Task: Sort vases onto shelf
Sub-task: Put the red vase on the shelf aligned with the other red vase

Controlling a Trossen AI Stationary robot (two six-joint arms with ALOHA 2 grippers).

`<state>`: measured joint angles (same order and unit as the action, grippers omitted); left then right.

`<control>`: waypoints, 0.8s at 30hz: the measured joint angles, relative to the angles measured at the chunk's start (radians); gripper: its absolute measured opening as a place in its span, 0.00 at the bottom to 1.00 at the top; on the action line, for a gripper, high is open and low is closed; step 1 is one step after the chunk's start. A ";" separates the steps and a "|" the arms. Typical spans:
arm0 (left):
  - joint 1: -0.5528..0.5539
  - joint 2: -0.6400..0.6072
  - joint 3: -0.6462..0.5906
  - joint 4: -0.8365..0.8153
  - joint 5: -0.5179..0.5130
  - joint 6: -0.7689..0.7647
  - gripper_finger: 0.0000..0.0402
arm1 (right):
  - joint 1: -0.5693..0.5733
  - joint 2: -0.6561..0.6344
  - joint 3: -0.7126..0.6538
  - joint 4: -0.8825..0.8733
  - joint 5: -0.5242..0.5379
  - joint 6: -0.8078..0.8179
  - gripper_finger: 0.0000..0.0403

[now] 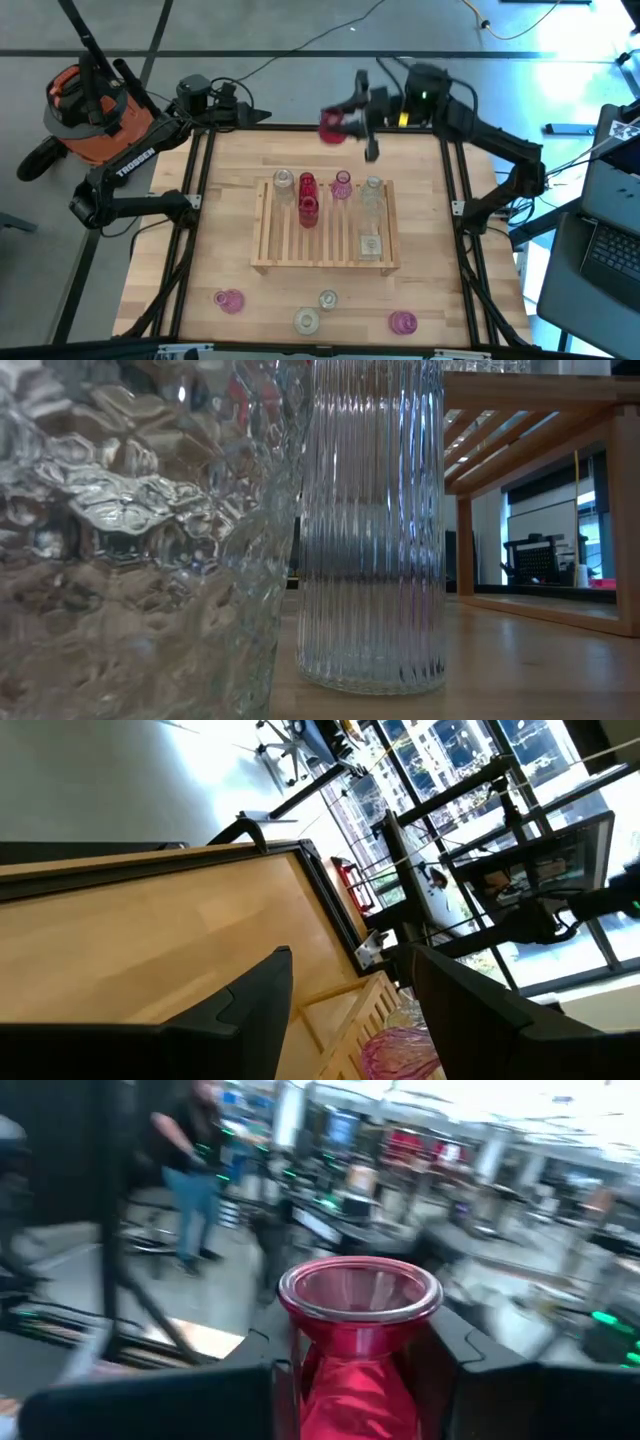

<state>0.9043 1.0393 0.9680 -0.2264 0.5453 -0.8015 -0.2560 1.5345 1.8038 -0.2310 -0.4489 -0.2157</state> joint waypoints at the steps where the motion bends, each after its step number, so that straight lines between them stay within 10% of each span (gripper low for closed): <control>1: 0.000 0.000 0.000 0.000 0.000 0.000 0.50 | 0.034 0.001 0.000 0.005 0.012 0.003 0.23; 18: -0.024 -0.017 0.000 0.002 0.056 -0.031 0.50 | 0.468 0.024 -0.159 0.384 0.406 0.137 0.23; 24: -0.003 -0.063 0.000 -0.008 0.057 0.023 0.50 | 0.554 0.023 -0.310 0.574 0.793 0.147 0.23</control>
<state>0.9010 0.9766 0.9680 -0.2344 0.6025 -0.7786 0.2976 1.5572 1.4937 0.3430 0.3439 -0.0691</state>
